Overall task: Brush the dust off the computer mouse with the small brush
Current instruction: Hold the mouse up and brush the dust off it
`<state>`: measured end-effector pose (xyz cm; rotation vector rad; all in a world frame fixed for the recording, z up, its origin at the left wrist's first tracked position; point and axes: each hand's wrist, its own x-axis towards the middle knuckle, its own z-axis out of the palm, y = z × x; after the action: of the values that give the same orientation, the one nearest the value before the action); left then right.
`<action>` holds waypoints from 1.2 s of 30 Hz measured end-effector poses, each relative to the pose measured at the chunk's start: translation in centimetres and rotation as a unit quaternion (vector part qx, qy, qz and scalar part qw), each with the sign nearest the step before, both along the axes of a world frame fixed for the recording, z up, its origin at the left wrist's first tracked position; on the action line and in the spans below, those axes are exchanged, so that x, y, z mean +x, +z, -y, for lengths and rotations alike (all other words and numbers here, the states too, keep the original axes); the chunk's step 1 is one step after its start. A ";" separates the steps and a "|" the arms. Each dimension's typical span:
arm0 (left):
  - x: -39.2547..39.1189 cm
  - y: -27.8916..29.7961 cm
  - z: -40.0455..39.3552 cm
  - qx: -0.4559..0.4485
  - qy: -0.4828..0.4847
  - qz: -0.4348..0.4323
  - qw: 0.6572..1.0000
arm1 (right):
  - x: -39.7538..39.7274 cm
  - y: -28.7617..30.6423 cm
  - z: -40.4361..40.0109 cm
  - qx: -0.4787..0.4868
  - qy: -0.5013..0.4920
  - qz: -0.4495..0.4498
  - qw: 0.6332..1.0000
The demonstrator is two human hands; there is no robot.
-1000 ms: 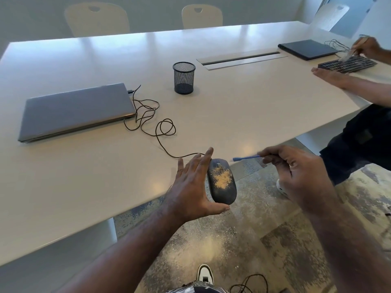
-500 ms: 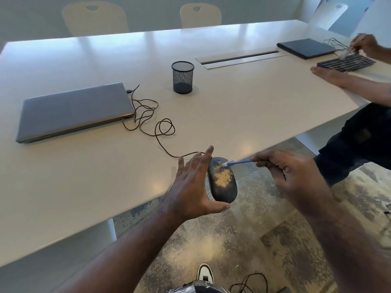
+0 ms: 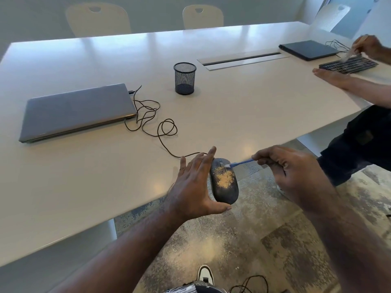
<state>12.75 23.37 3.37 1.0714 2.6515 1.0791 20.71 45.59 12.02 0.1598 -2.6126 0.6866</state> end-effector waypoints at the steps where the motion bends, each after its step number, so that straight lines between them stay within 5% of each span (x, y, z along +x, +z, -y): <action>1: 0.0 0.0 0.0 -0.002 -0.001 0.000 1.000 | 0.0 0.1 -0.1 -0.005 -0.005 -0.011 1.000; 36: 0.7 0.1 -0.4 -0.007 0.017 0.008 1.000 | 0.7 1.7 -0.3 0.037 0.029 0.012 0.999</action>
<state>13.49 23.80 3.49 1.0141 2.6708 1.0692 21.44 45.88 13.73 0.2511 -2.6678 0.6146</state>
